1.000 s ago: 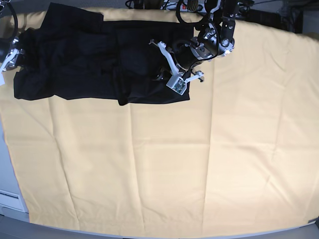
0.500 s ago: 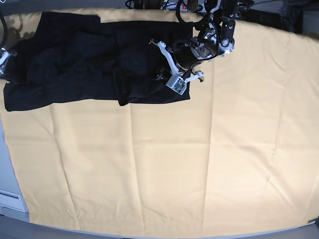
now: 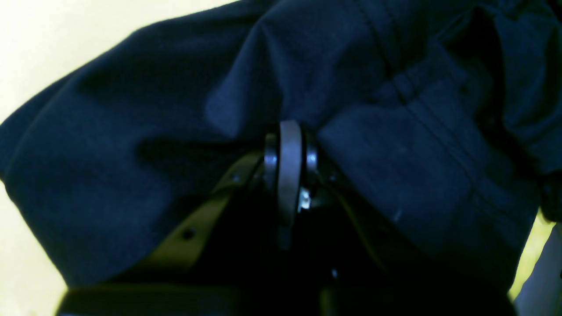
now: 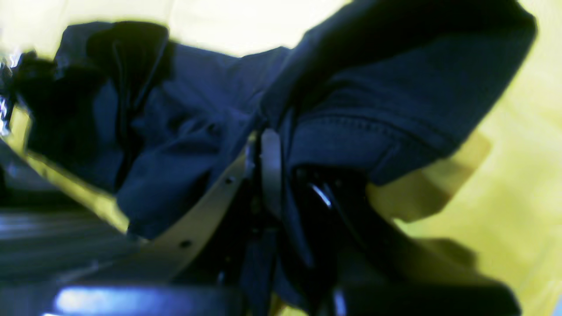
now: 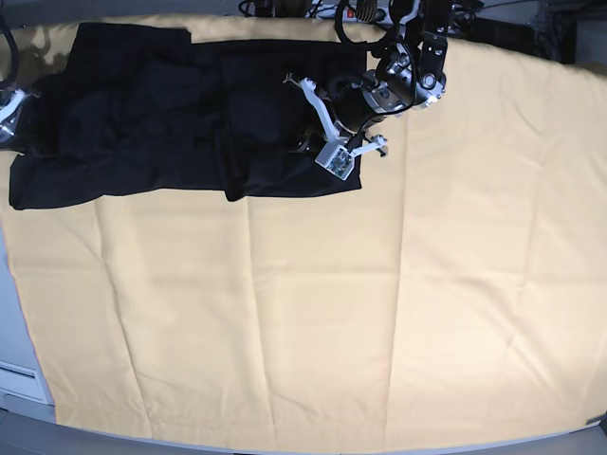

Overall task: Fold the T-shirt properly
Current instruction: 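Fold the held end with the right gripper toward the left gripper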

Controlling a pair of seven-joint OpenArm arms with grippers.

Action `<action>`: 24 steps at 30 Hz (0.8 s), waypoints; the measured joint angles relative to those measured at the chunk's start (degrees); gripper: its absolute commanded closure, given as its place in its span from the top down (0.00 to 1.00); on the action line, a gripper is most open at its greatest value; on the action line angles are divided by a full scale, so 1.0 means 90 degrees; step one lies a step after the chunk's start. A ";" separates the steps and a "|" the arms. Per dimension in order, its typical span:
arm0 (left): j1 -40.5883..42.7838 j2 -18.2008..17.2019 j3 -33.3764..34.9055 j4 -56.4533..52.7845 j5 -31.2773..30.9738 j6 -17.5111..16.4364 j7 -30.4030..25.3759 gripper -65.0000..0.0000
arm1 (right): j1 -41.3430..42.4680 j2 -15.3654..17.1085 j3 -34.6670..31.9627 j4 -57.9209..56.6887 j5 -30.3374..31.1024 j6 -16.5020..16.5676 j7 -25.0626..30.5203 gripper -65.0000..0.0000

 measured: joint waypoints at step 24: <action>0.0063 -0.0007 0.0019 0.0537 0.0053 0.0017 0.0532 0.00 | -0.0663 -0.1256 0.0000 0.2482 0.0019 0.0000 0.0527 0.00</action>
